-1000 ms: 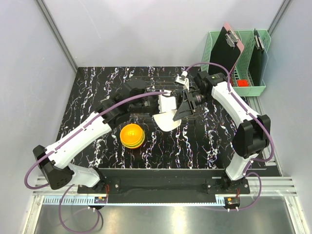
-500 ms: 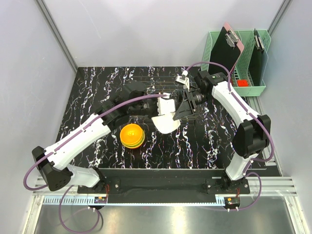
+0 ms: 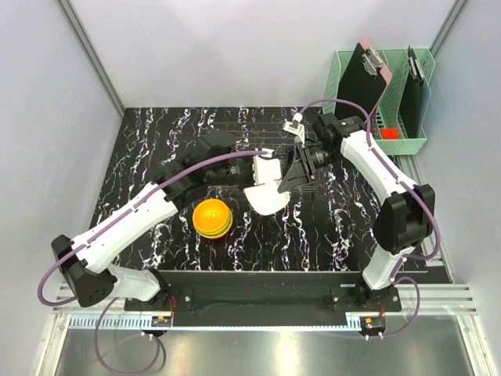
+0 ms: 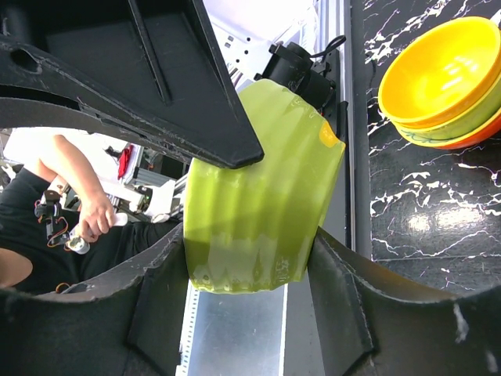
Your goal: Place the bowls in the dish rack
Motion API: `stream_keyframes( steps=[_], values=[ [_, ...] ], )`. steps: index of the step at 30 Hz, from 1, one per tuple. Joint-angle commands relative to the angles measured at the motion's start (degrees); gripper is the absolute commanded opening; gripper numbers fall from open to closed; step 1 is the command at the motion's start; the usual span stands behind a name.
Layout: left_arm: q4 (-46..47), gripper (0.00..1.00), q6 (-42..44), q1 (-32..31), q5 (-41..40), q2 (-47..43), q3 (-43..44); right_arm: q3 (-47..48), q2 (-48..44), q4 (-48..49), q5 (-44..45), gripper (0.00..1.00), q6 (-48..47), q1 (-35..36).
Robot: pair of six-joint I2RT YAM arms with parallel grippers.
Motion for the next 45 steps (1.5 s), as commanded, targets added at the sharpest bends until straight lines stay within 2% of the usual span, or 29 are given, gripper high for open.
stream_keyframes(
  steps=[1,4,7,9,14,15,18,23,30,36,39,45],
  values=[
    [4.37,0.00,-0.64,-0.46,2.22,-0.65,0.52,0.95,-1.28,-7.58,-7.95,0.05,-1.03,0.07],
    [4.37,0.13,-1.34,-0.37,2.04,-0.56,0.61,0.95,-0.93,-7.49,-7.77,0.00,-1.03,-0.01],
    [4.37,0.17,-1.52,-0.46,2.04,-0.64,0.61,0.77,-0.84,-7.41,-7.77,0.00,-0.94,-0.02],
    [4.37,0.33,-1.61,-0.46,2.04,-0.64,0.52,0.77,-0.67,-7.32,-7.59,0.00,-0.86,0.07],
    [4.37,0.50,-1.69,-0.46,1.34,-1.08,0.61,0.33,-0.22,-6.79,-7.07,0.00,-0.59,-0.02],
    [4.37,0.60,-1.95,-0.37,1.08,-1.08,0.61,0.24,0.04,-6.70,-6.98,0.00,-0.50,-0.02],
    [5.07,0.79,-3.71,-0.46,-1.29,-1.26,0.61,0.16,0.30,-4.95,-5.40,0.00,1.07,-0.02],
    [4.02,0.85,-5.47,2.43,-4.11,-2.05,1.75,-0.46,0.04,2.61,0.31,0.00,8.37,-0.02],
    [-2.91,0.99,-12.49,17.00,-1.92,-2.49,6.23,-2.22,-2.50,15.08,8.13,0.00,20.58,-0.10],
    [-10.13,0.99,-11.54,25.36,-0.86,-7.22,2.47,-0.99,-3.57,26.15,18.32,0.00,29.20,-0.19],
    [-13.38,0.99,-11.45,27.92,-0.07,-10.47,-1.56,2.34,-2.25,27.31,24.91,0.00,30.35,-0.37],
    [-22.17,0.99,-11.00,29.42,0.46,-14.09,-8.42,5.16,-1.37,31.44,47.99,0.00,30.53,-0.37]
  ],
)
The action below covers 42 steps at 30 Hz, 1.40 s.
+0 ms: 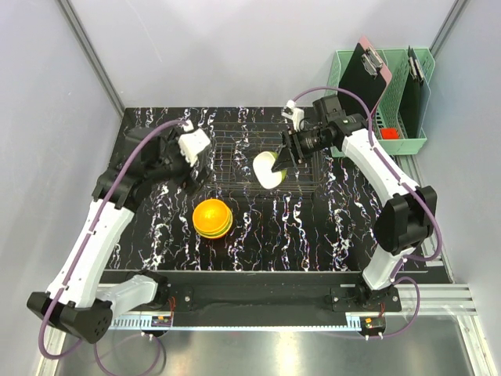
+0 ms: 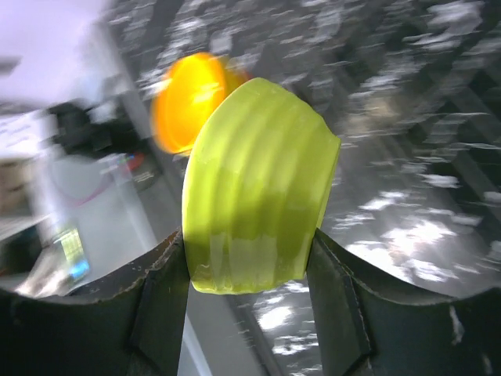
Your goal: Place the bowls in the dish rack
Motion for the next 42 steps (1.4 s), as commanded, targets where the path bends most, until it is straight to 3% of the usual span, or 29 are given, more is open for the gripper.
stream_keyframes(
  steps=[1,8,21,32,42],
  values=[
    [-7.88,0.99,-0.78,1.12,0.98,-1.24,-4.72,4.05,-0.60,5.93,19.53,0.00,0.71,-0.24],
    [-11.14,0.99,-0.88,3.75,5.19,-3.52,-15.61,6.86,2.03,7.87,40.54,0.00,-4.03,0.82],
    [-7.80,0.99,1.24,7.18,12.58,-3.88,-23.89,4.58,11.09,16.74,74.28,0.00,-17.21,10.22],
    [-7.45,0.99,4.14,9.20,14.69,-3.09,-24.68,6.07,19.08,22.10,87.30,0.00,-23.02,14.26],
    [-7.01,0.99,4.14,9.91,16.80,-2.91,-24.42,5.46,23.83,24.04,90.83,0.00,-23.82,15.41]
  ],
)
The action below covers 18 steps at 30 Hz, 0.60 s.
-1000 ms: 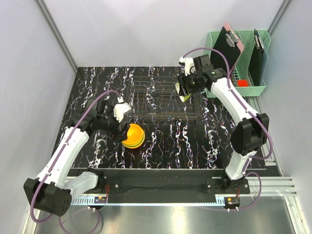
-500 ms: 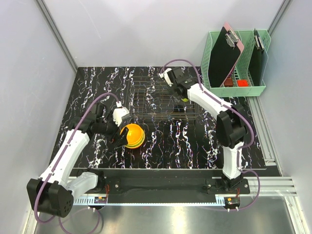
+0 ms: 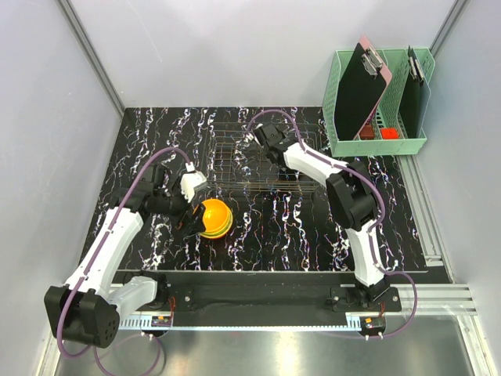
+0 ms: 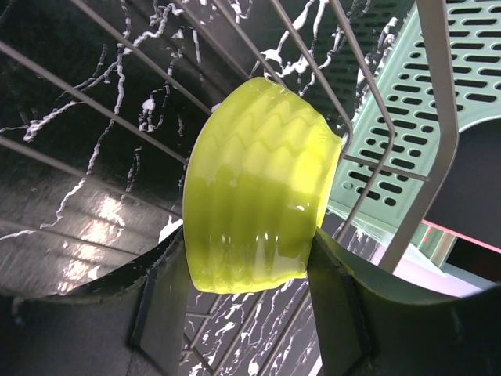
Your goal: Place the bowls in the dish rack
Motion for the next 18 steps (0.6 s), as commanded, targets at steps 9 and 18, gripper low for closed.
stream_keyframes(
  steps=[9,18],
  values=[
    [2.50,0.99,0.75,0.90,3.93,0.28,0.08,-0.47,0.58,1.30,0.33,0.37,-0.98,2.65],
    [2.59,0.99,0.66,1.08,4.29,-0.33,0.08,1.63,1.11,-3.53,-5.12,0.82,1.31,3.10]
  ],
)
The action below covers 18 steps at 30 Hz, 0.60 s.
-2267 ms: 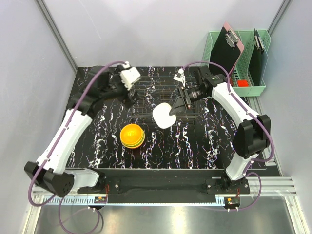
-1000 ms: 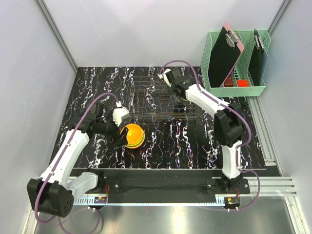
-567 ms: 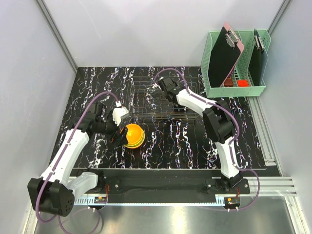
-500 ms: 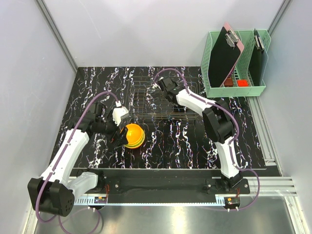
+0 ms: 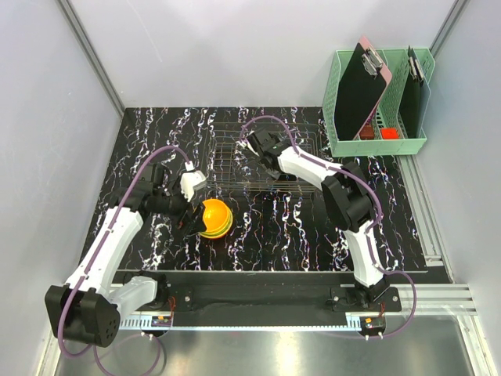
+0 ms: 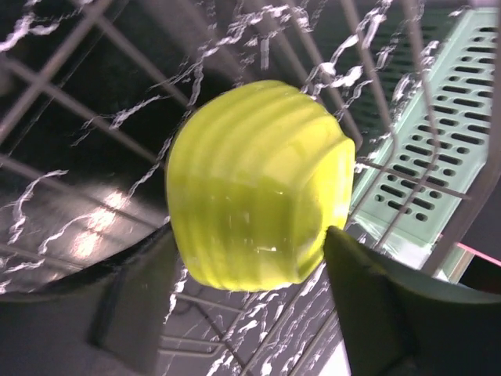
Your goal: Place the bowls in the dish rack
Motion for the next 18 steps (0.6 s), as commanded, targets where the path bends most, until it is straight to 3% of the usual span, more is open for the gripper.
stream_keyframes(
  steps=[1,2,5,18],
  values=[
    [2.06,0.99,0.60,0.51,2.25,-0.88,0.00,1.98,0.17,-2.92,-4.18,0.86,1.53,0.30],
    [2.06,0.99,0.68,0.60,2.34,-0.88,0.00,1.99,0.34,-3.27,-4.71,0.92,1.70,0.38],
    [2.06,0.99,0.60,0.60,2.17,-1.23,-0.09,2.16,0.52,-4.07,-5.68,0.96,1.97,0.38],
    [3.46,0.99,0.77,0.69,2.87,0.78,-0.18,7.78,-6.68,-6.62,-6.39,0.96,2.85,0.30]
  ],
)
